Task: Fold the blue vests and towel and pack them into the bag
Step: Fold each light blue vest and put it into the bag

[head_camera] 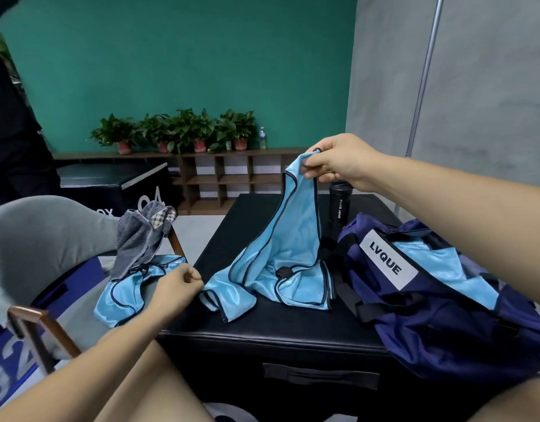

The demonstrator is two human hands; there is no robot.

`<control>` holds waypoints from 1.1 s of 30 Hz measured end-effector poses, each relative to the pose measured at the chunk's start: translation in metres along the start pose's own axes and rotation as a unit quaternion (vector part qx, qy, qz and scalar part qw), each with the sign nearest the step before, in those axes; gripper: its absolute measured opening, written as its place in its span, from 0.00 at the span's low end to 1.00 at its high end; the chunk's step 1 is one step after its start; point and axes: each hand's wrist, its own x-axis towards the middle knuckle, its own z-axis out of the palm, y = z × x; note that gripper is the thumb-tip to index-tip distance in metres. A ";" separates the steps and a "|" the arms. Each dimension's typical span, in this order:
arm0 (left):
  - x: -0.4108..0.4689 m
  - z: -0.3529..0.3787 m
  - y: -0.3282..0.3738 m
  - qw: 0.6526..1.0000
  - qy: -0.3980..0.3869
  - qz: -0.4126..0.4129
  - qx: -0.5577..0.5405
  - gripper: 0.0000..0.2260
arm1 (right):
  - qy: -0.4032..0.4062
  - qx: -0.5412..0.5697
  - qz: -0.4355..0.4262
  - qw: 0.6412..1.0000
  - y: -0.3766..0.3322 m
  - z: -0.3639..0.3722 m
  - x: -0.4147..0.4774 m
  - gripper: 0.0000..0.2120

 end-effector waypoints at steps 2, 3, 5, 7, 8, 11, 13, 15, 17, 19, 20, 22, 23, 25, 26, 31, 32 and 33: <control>-0.008 -0.003 0.000 1.000 0.028 0.003 -0.011 0.06 | 0.006 -0.021 -0.008 1.000 0.001 0.002 0.001 0.01; -0.013 -0.004 0.003 0.999 0.041 0.021 -0.005 0.07 | 0.005 -0.027 -0.011 1.000 0.001 0.003 0.002 0.02; -0.027 -0.002 0.013 0.995 0.059 0.079 0.010 0.09 | 0.003 -0.031 -0.014 0.999 0.000 0.006 0.003 0.05; -0.042 0.002 0.023 0.988 0.061 0.143 0.012 0.09 | 0.006 -0.031 -0.013 0.999 -0.002 0.009 0.004 0.06; -0.049 0.005 0.026 0.983 0.056 0.176 0.020 0.09 | 0.008 -0.030 -0.013 0.999 -0.003 0.009 0.005 0.06; -0.066 0.018 0.029 0.960 0.031 0.264 0.086 0.08 | 0.012 -0.037 -0.016 0.999 -0.005 0.011 0.006 0.06; -0.070 0.029 0.029 0.949 0.022 0.291 0.117 0.10 | 0.012 -0.045 -0.017 0.999 -0.007 0.011 0.005 0.05; -0.066 0.039 0.027 0.946 0.007 0.280 0.165 0.17 | 0.008 -0.057 -0.020 0.998 -0.007 0.011 0.005 0.06; -0.060 0.045 0.022 0.941 -0.023 0.251 0.224 0.24 | 0.003 -0.071 -0.024 0.997 -0.007 0.011 0.004 0.06; -0.058 0.046 0.020 0.928 -0.045 0.243 0.279 0.24 | 0.000 -0.087 -0.026 0.996 -0.008 0.010 0.003 0.07; -0.058 0.046 0.019 0.920 -0.049 0.247 0.300 0.21 | 0.000 -0.093 -0.027 0.995 -0.008 0.008 0.003 0.07; -0.055 0.041 0.019 0.915 -0.051 0.250 0.313 0.12 | 0.003 -0.098 -0.029 0.995 -0.009 0.005 0.003 0.08; -0.052 0.036 0.020 0.923 -0.052 0.239 0.296 0.09 | 0.005 -0.103 -0.031 0.994 -0.010 0.002 0.002 0.08; -0.046 0.020 0.024 0.955 -0.044 0.205 0.211 0.08 | 0.018 -0.117 -0.039 0.992 -0.011 -0.003 0.003 0.10; -0.041 0.010 0.028 0.969 -0.034 0.186 0.159 0.07 | 0.030 -0.127 -0.044 0.990 -0.011 -0.006 0.004 0.10; -0.018 -0.057 0.057 0.994 0.035 0.103 -0.002 0.07 | 0.082 -0.132 -0.070 0.985 -0.016 -0.020 0.010 0.14; -0.014 -0.070 0.062 0.994 0.043 0.093 -0.046 0.07 | 0.091 -0.126 -0.072 0.985 -0.018 -0.023 0.011 0.14; -0.009 -0.081 0.069 0.991 0.049 0.087 -0.093 0.07 | 0.098 -0.117 -0.075 0.985 -0.020 -0.026 0.011 0.14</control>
